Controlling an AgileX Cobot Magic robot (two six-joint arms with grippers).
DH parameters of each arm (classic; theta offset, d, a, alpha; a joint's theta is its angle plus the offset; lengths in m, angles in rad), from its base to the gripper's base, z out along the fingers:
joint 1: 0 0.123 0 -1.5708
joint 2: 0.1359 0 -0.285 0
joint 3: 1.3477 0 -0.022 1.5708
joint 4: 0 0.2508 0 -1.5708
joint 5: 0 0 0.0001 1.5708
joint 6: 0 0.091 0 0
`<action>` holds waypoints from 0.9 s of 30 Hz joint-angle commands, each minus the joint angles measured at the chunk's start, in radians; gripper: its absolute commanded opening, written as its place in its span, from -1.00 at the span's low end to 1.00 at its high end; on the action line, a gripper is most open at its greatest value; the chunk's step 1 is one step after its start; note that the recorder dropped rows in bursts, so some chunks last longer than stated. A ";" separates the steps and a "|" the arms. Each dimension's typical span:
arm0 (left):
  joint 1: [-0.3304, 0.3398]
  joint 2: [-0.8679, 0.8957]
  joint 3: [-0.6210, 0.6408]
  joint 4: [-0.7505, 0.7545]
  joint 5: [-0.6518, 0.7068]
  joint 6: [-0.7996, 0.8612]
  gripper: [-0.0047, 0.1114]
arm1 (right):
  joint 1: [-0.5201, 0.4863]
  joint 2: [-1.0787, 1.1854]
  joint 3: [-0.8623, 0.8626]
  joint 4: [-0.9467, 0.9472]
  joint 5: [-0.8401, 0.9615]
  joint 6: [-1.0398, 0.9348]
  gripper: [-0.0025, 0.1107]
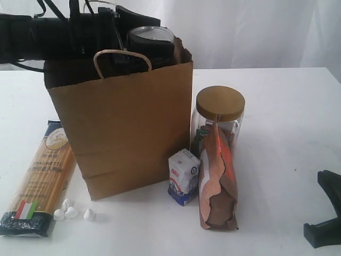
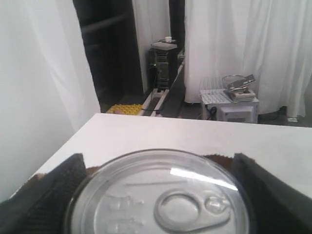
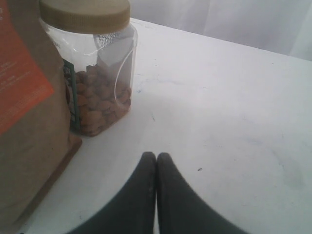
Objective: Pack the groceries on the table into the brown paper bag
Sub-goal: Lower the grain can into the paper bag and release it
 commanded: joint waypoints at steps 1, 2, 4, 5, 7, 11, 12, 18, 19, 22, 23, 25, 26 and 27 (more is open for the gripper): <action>-0.006 0.010 -0.012 -0.065 0.046 0.066 -0.83 | -0.006 -0.004 0.008 0.001 -0.002 -0.009 -0.96; -0.006 0.015 -0.012 -0.065 0.062 0.066 -0.75 | -0.006 -0.004 0.008 0.001 -0.002 -0.009 -0.96; -0.006 0.028 -0.012 -0.065 0.088 0.066 -0.56 | -0.006 -0.004 0.008 0.001 -0.002 -0.009 -0.96; -0.006 0.036 -0.012 -0.065 0.099 0.066 -0.42 | -0.006 -0.004 0.008 0.001 -0.002 -0.009 -0.96; -0.006 0.044 -0.012 -0.065 0.101 0.062 -0.24 | -0.006 -0.004 0.008 0.001 -0.002 -0.009 -0.96; -0.006 0.050 -0.012 -0.065 0.092 0.062 0.16 | -0.006 -0.004 0.008 0.001 -0.002 -0.009 -0.96; -0.006 0.050 -0.012 -0.065 0.092 0.062 0.22 | -0.006 -0.004 0.008 0.001 -0.002 -0.009 -0.96; -0.006 0.050 -0.012 -0.065 0.096 0.062 0.31 | -0.006 -0.004 0.008 0.001 -0.002 -0.009 -0.96; -0.006 0.050 -0.012 -0.065 0.098 0.062 0.31 | -0.006 -0.004 0.008 0.001 -0.002 -0.009 -0.96; -0.006 0.050 -0.012 -0.065 0.098 0.062 0.31 | -0.006 -0.004 0.008 0.001 -0.002 -0.009 -0.96; -0.006 0.050 -0.012 -0.065 0.098 0.062 0.31 | -0.006 -0.004 0.008 0.001 -0.002 -0.009 -0.96; -0.006 0.050 -0.012 -0.065 0.098 0.058 0.31 | -0.006 -0.004 0.008 0.001 -0.002 -0.009 -0.96; -0.006 0.050 -0.012 -0.065 0.101 0.057 0.31 | -0.006 -0.004 0.008 0.001 -0.002 -0.009 -0.96; -0.006 0.050 -0.012 -0.065 0.103 0.057 0.31 | -0.006 -0.004 0.008 0.001 -0.002 -0.009 -0.96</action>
